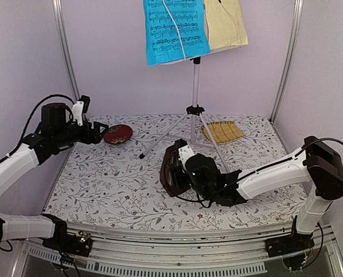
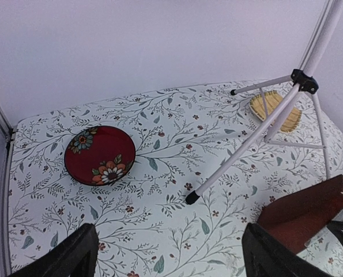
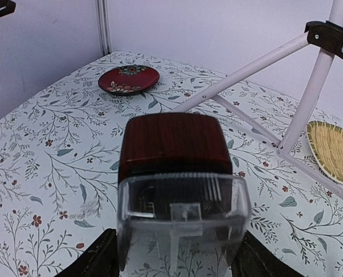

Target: Pack up the instrument practice props

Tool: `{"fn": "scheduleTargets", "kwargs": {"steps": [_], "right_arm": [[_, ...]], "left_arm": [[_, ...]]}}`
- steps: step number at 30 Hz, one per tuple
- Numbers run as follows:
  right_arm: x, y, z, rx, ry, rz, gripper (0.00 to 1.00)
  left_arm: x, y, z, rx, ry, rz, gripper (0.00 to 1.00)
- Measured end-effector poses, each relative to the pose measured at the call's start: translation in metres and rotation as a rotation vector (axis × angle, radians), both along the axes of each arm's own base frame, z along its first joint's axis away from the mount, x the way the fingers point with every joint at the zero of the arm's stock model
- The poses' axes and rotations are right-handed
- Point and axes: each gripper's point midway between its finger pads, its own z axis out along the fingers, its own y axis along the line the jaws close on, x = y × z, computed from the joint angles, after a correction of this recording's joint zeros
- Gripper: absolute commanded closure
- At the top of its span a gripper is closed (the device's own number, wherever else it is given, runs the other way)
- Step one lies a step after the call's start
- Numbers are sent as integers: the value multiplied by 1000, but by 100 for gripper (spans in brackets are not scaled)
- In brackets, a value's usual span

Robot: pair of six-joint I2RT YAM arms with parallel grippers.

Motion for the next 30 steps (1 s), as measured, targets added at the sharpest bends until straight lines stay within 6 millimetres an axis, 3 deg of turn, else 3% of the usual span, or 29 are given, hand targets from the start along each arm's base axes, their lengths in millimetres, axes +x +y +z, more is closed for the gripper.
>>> {"fn": "scheduleTargets", "kwargs": {"steps": [8, 14, 21, 23, 30], "right_arm": [[-3, 0, -13, -46, 31, 30, 21], [-4, 1, -15, -62, 29, 46, 2], [-6, -2, -13, -84, 22, 52, 1], [-8, -7, -6, -93, 15, 57, 1], [-36, -56, 34, -88, -6, 112, 1]], "left_arm": [[0, 0, 0, 0, 0, 0, 11], [0, 0, 0, 0, 0, -1, 11], [0, 0, 0, 1, 0, 2, 8], [0, 1, 0, 2, -1, 5, 2], [-3, 14, 14, 15, -48, 71, 2]]}}
